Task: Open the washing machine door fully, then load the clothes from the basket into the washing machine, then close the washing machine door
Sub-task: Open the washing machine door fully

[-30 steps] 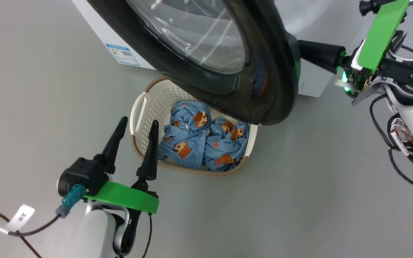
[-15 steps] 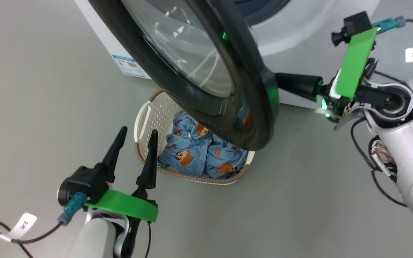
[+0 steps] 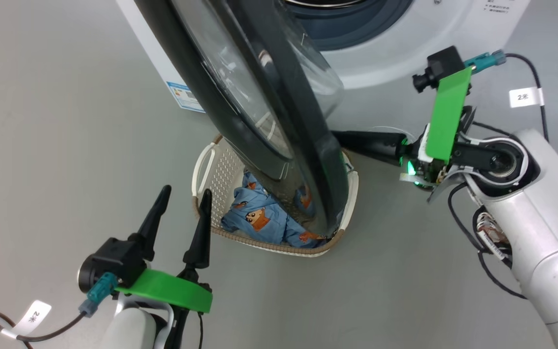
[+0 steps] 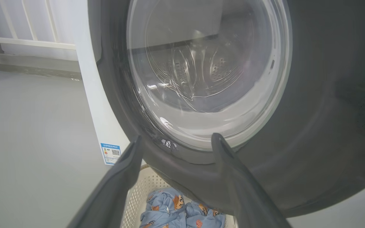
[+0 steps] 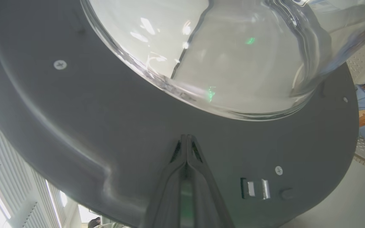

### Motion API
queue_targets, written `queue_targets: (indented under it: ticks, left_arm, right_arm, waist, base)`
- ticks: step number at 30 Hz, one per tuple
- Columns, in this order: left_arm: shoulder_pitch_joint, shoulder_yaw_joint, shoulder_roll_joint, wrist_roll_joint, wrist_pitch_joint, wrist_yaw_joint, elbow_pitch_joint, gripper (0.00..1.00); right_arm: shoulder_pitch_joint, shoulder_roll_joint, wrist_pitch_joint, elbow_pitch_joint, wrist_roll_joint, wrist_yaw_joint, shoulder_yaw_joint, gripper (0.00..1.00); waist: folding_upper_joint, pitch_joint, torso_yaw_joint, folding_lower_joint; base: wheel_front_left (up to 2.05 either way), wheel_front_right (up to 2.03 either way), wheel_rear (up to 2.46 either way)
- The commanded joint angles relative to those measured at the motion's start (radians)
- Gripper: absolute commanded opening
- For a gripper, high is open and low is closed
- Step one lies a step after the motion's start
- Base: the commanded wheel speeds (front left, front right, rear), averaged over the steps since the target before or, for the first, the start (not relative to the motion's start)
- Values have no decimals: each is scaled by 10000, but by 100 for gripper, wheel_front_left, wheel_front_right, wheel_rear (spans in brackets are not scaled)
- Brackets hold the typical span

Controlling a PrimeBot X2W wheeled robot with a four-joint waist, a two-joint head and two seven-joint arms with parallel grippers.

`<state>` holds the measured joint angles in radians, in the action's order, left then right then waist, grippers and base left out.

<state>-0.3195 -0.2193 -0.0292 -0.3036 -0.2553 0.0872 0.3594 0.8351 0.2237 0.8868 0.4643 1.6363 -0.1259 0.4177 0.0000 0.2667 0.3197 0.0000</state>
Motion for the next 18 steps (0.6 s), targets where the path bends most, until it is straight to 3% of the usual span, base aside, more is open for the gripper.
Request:
queue_targets:
  ticks: [1,18]
  left_arm:
    - [99,356,-210,96,-65,-35,-292,100]
    - [241,371,-210,62,-65,-86,-251,100]
  right_arm:
    - [-274,-343,140,-362,49,-48,181,0]
    - [-690,-813,409,-542,-64,-48,304,0]
  waist:
    - [0,-5,68,0]
    - [0,-231,369,0]
  base:
    - [0,0,0]
    - [0,0,0]
